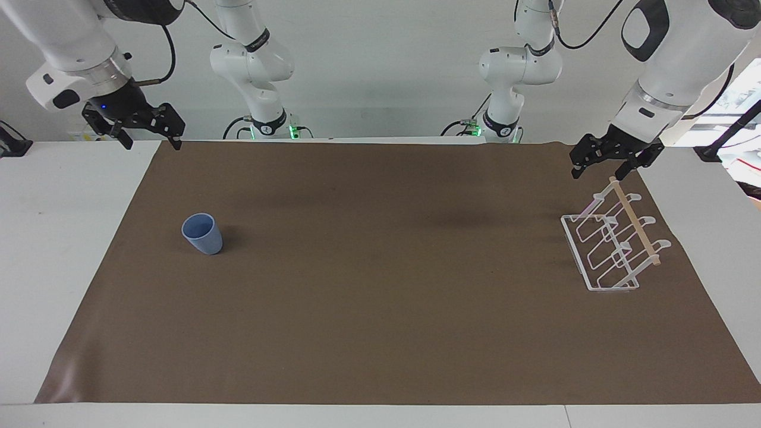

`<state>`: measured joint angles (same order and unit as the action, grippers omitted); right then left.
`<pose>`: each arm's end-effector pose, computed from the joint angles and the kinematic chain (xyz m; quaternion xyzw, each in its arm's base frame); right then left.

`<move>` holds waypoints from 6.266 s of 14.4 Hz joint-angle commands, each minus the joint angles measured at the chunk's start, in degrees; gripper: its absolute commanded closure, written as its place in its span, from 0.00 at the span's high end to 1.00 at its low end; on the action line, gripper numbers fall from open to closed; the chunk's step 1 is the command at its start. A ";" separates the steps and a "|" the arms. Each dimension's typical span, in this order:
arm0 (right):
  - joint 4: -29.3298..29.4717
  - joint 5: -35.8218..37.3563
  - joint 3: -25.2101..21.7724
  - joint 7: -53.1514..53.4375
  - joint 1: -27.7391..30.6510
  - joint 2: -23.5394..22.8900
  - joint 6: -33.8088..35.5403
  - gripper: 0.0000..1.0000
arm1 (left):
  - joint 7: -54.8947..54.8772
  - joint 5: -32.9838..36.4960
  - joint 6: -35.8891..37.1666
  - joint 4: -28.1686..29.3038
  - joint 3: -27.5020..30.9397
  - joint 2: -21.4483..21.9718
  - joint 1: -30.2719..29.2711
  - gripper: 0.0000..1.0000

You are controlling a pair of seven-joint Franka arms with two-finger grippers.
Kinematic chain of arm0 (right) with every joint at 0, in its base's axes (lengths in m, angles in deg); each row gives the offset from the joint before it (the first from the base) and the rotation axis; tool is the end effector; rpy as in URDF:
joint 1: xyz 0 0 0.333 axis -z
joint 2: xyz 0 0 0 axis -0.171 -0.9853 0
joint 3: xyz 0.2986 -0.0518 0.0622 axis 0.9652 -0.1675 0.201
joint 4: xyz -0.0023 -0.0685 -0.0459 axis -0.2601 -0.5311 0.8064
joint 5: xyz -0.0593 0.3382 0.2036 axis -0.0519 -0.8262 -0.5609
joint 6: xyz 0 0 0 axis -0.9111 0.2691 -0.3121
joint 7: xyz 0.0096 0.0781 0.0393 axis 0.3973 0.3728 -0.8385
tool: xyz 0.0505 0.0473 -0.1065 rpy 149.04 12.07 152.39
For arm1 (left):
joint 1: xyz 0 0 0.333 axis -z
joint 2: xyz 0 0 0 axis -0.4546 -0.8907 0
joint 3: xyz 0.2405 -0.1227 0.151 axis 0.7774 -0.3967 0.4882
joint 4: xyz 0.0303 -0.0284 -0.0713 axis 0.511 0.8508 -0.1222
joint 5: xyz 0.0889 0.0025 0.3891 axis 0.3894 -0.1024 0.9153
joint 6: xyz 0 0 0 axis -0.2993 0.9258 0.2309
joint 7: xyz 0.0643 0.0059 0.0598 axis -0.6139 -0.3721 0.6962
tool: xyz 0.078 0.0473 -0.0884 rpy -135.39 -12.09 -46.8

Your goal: Hang cup on cup holder

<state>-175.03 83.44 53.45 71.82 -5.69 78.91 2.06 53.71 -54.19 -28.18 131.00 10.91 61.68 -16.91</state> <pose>0.5336 -0.0633 0.6177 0.9983 -0.0054 -0.0554 0.0159 0.5543 -0.0737 0.5833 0.9976 -0.0678 -0.0007 0.0137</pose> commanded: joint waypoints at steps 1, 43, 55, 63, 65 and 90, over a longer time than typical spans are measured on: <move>-1.02 -0.93 0.28 0.53 0.59 0.90 0.68 1.00 | -0.40 0.39 0.38 0.40 -0.05 0.42 -0.19 1.00; -37.93 -1.28 0.37 -15.47 6.48 -4.99 -45.90 0.40 | -0.31 0.39 2.92 1.01 0.30 1.03 -2.04 1.00; -21.69 -10.02 4.48 -16.27 5.42 -5.08 -22.20 0.00 | 21.37 2.59 2.76 1.45 -0.49 1.21 -1.25 1.00; -23.25 -45.36 10.83 -14.07 1.48 -3.50 -18.74 0.00 | 49.29 1.62 -2.68 4.62 -0.58 0.95 10.60 1.00; -25.88 -52.66 10.83 -13.98 -0.28 -2.27 -20.22 0.00 | 60.28 -2.84 -4.09 4.44 -0.49 0.07 12.63 1.00; -38.81 -83.54 10.74 -8.35 -19.54 2.39 -39.31 0.00 | 112.28 -18.68 -14.39 9.98 -0.58 -2.22 30.92 0.99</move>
<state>-213.09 1.20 64.24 62.94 -25.58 79.80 -37.65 165.10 -71.28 -41.88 138.92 9.87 58.21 13.95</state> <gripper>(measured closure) 0.952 0.004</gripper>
